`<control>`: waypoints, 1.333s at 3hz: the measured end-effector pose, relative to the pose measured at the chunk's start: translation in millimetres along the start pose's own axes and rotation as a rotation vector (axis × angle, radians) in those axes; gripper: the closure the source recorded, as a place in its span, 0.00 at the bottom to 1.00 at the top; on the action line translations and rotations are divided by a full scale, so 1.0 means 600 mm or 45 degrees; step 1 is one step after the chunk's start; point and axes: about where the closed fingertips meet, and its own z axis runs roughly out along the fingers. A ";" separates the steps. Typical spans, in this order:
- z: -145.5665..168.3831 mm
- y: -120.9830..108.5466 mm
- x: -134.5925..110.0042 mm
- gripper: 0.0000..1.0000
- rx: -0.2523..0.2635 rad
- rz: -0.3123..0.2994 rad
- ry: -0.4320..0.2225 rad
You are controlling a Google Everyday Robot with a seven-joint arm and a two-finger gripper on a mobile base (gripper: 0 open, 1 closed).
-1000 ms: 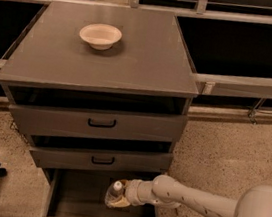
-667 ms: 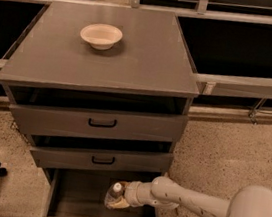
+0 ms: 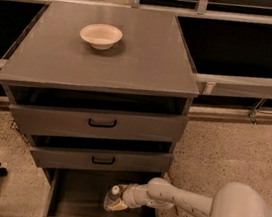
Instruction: Place blue plastic bottle into bottom drawer
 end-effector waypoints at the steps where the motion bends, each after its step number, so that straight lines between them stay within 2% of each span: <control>1: 0.023 0.000 0.021 1.00 -0.015 -0.009 0.010; 4: 0.058 -0.022 0.058 1.00 0.006 -0.073 0.031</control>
Offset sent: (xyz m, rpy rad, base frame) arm 0.0145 -0.0014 -0.0445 -0.0237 -0.0256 0.0263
